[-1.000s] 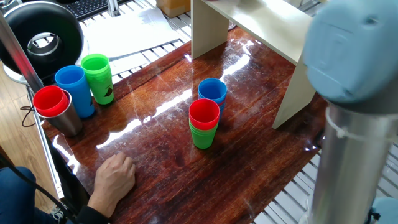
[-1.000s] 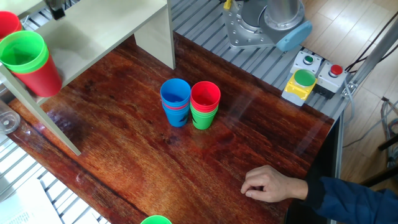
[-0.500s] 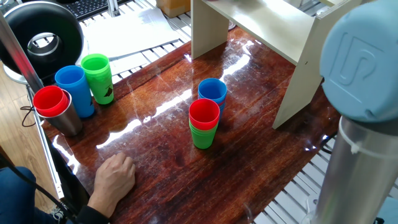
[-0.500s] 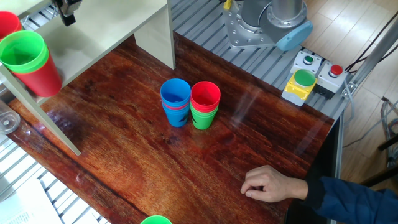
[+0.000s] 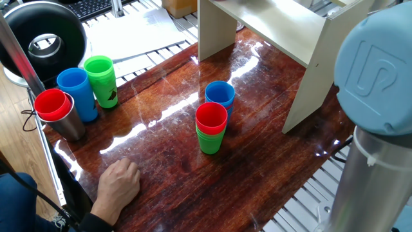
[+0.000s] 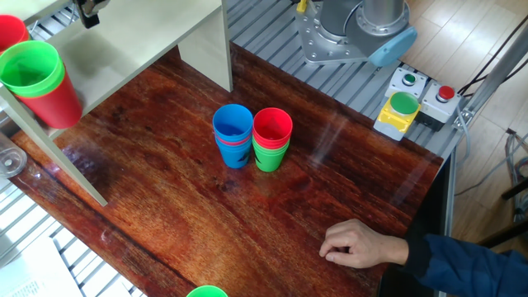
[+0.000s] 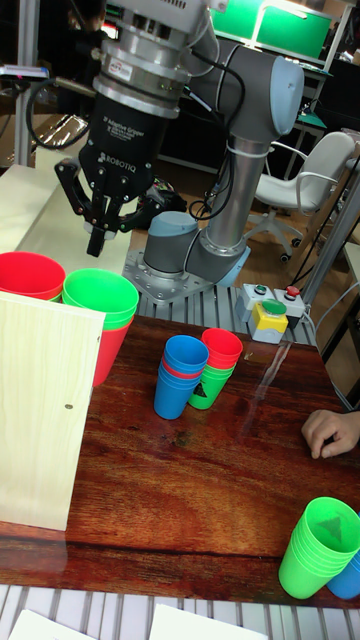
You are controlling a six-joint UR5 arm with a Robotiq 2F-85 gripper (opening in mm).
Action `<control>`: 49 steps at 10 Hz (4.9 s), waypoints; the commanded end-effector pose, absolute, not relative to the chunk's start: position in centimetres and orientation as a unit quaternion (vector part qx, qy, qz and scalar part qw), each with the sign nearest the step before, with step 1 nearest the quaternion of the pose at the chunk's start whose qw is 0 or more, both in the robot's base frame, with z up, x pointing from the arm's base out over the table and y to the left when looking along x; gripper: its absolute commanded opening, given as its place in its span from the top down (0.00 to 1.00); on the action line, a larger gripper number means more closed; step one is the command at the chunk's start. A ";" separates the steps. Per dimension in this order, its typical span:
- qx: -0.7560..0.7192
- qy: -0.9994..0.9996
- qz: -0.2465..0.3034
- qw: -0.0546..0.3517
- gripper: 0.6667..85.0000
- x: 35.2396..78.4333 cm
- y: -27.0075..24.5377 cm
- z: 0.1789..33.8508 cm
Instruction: Take the cups off the shelf and stack them together
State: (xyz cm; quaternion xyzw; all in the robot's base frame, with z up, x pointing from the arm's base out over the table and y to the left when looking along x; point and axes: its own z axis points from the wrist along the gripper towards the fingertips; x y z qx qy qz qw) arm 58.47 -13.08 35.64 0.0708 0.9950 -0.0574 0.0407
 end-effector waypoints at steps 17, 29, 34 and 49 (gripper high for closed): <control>0.021 0.990 -0.065 0.125 0.69 64.6 -13.6 39.9; 0.000 0.987 -0.065 0.148 0.56 67.5 -13.6 39.1; -0.012 0.987 -0.070 0.147 0.56 68.0 -13.9 38.5; -0.025 0.989 -0.053 0.138 0.59 69.0 -13.9 36.4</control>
